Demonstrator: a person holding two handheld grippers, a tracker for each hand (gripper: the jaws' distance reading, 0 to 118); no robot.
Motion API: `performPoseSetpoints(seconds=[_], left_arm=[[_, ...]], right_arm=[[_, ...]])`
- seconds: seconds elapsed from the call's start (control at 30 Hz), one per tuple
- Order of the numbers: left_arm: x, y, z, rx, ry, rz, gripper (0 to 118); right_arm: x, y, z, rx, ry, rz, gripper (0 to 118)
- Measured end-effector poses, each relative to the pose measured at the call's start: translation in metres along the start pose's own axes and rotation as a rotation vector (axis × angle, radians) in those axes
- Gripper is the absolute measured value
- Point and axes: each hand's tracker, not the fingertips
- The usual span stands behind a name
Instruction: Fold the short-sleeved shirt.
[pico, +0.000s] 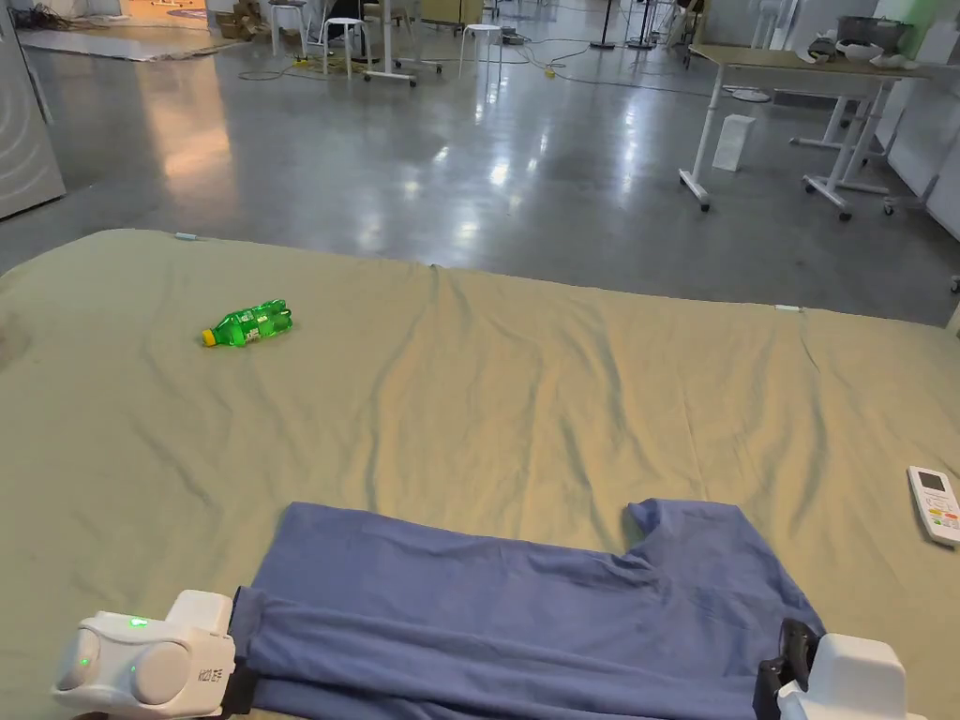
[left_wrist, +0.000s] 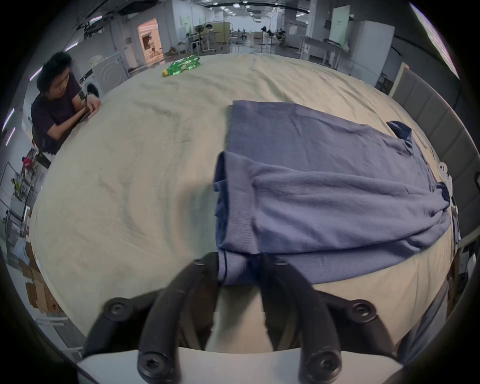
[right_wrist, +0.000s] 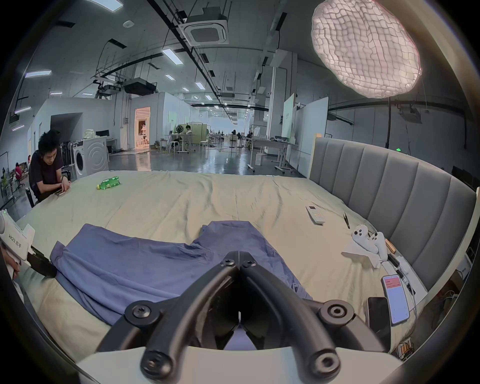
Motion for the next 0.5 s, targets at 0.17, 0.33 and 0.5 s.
performPoseSetpoints(seconds=[0.17,0.33,0.5], left_arm=[[-0.004,-0.007,0.002,0.031,-0.038,0.016,6],[-0.012,-0.018,0.025,0.11,-0.08,0.066,5],[-0.023,-0.023,0.038,0.163,-0.126,0.128,5]], right_arm=[[0.002,-0.003,0.0,-0.028,0.005,-0.003,0],[0.02,-0.006,0.0,-0.046,-0.008,0.015,0],[0.051,-0.007,-0.004,-0.121,-0.018,0.045,1]])
